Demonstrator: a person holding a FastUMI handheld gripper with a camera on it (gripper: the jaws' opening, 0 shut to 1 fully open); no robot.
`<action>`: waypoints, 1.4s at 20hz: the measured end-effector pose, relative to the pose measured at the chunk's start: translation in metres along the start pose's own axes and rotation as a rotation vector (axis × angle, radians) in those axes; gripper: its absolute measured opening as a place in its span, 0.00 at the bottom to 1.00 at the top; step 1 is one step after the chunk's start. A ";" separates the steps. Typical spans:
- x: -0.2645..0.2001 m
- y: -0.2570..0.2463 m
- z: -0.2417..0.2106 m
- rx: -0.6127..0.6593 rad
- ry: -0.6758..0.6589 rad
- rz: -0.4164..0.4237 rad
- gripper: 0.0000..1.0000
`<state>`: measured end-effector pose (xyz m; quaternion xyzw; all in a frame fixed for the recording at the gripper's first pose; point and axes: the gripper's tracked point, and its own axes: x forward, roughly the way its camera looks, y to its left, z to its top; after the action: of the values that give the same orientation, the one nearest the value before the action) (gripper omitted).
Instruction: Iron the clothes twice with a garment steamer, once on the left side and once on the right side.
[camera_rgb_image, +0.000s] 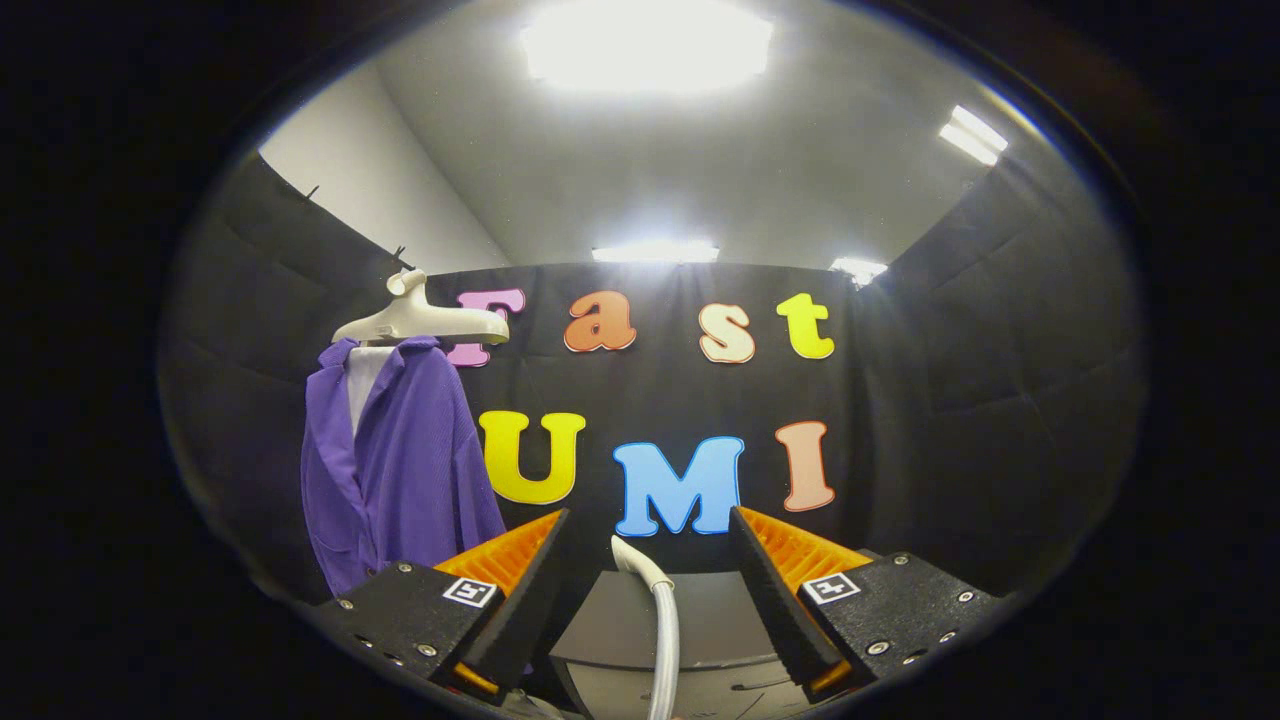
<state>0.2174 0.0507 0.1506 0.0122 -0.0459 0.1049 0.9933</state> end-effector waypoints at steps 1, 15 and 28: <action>0.015 -0.004 -0.003 0.003 0.010 0.015 0.94; 0.192 -0.026 -0.079 0.135 0.227 0.173 0.94; 0.261 -0.023 -0.198 0.315 0.597 0.217 0.94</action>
<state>0.4943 0.0887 -0.0223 0.1289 0.2621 0.2145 0.9320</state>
